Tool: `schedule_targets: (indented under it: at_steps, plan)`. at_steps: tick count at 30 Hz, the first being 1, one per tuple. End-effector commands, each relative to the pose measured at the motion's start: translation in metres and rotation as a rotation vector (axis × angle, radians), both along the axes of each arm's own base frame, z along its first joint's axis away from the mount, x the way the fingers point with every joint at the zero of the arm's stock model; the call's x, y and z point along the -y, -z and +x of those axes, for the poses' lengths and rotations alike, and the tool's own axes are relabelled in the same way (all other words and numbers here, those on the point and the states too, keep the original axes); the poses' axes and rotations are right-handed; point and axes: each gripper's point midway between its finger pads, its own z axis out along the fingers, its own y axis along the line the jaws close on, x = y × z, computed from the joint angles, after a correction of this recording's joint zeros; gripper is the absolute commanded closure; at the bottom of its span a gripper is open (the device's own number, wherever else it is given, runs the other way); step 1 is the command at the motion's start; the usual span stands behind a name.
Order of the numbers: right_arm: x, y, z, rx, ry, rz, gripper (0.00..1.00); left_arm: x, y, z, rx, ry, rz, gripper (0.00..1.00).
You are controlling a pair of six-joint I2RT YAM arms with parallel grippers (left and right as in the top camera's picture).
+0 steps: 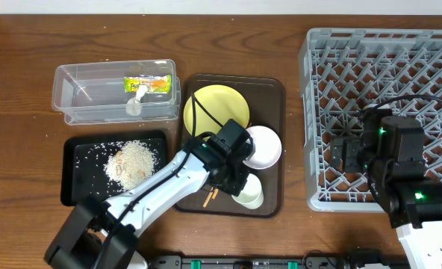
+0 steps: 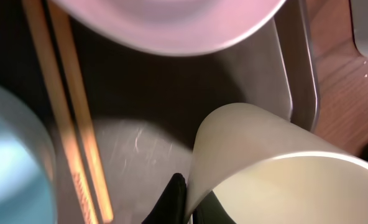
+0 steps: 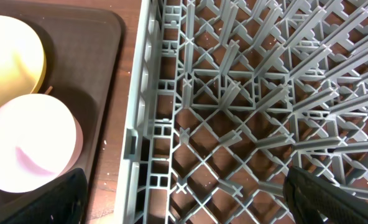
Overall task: Sort waste into correct bins and load items into the dishwasher rack
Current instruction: 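Grasp the white cup with the left gripper and lift it toward the right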
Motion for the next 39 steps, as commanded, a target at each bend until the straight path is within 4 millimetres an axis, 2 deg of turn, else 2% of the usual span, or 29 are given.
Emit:
schedule_targets:
  at_steps: [1,5,9,11,14,16,19,24,29,33,39]
  plan:
    - [0.005,-0.009,0.003,0.024,0.019,-0.009,0.01,-0.004,-0.028,0.013,0.065,-0.042,-0.044,0.94]
    - [0.011,-0.013,0.007,0.048,0.047,-0.03,0.01,-0.021,-0.06,0.042,0.137,-0.194,-0.124,0.94]
    - [0.005,-0.019,0.013,0.081,0.064,0.03,0.01,-0.031,-0.097,0.079,0.174,-0.349,-0.325,0.94]
    - [-0.012,-0.021,0.015,0.088,-0.014,0.097,0.01,-0.031,-0.114,0.098,0.156,-0.415,-0.459,0.94]
    - [-0.063,-0.026,0.009,0.085,-0.31,0.234,0.01,-0.027,-0.137,0.119,0.087,-0.465,-0.657,0.94]
    - [-0.091,-0.028,-0.001,0.069,-0.474,0.327,0.01,-0.02,-0.15,0.125,0.009,-0.446,-0.786,0.94]
    - [-0.122,-0.028,-0.015,0.041,-0.674,0.456,0.01,-0.009,-0.158,0.124,-0.127,-0.397,-0.911,0.94]
    - [-0.152,-0.023,-0.024,0.017,-0.88,0.573,0.01,0.004,-0.165,0.111,-0.303,-0.28,-1.022,0.94]
    - [-0.173,-0.019,-0.013,0.042,-0.981,0.624,0.01,0.005,-0.167,0.104,-0.346,-0.248,-1.04,0.94]
    - [-0.188,-0.034,-0.006,0.144,-1.092,0.662,0.02,0.005,-0.17,0.101,-0.365,-0.232,-1.049,0.94]
    - [-0.197,-0.051,0.006,0.275,-1.152,0.627,0.03,0.007,-0.173,0.095,-0.389,-0.203,-1.059,0.94]
